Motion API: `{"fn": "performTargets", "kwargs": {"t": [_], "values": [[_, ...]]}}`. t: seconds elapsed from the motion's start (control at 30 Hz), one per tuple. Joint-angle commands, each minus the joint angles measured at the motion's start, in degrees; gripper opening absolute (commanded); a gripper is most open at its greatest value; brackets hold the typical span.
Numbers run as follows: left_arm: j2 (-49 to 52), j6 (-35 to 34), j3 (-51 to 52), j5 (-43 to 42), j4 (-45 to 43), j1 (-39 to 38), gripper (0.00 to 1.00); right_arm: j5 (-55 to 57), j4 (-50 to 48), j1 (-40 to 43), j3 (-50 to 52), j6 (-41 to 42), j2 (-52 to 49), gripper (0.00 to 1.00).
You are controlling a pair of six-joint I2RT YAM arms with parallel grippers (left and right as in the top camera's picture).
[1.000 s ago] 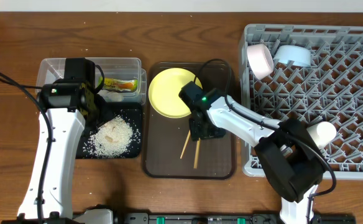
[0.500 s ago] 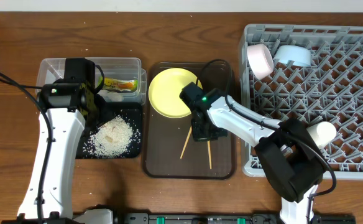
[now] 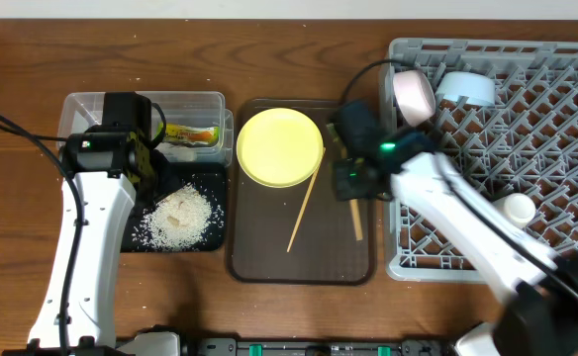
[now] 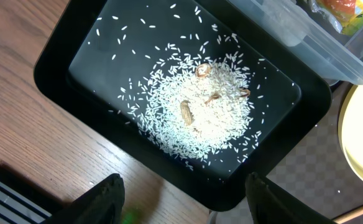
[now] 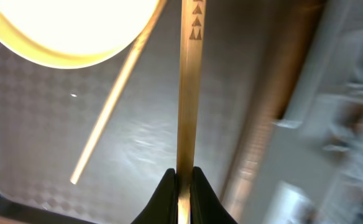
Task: Sort waste into correct bins and load items into the dishwasher rack
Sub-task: 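Carry the chopstick to the rack and drop it in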
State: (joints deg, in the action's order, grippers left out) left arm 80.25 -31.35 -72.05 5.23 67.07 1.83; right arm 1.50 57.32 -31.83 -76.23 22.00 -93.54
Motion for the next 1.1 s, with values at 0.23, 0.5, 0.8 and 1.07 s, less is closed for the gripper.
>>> {"fn": "performTargets", "kwargs": {"t": [0.23,0.5,0.8,1.07], "values": [[0.2,-0.5,-0.3,0.3,0.2,0.2,0.66,5.5,7.8,12.2,1.0,-9.0,2.2,0.02],[0.2,-0.5,-0.3,0.3,0.2,0.2,0.65,5.5,4.2,13.5,5.1,-9.2,2.0,0.32],[0.2,-0.5,-0.3,0.3,0.2,0.2,0.65,3.4,-0.1,13.0,0.8,-9.2,2.8,0.57],[0.2,-0.5,-0.3,0.3,0.2,0.2,0.66,-6.2,-12.2,6.3,-0.2,-7.6,1.6,0.64]]}}
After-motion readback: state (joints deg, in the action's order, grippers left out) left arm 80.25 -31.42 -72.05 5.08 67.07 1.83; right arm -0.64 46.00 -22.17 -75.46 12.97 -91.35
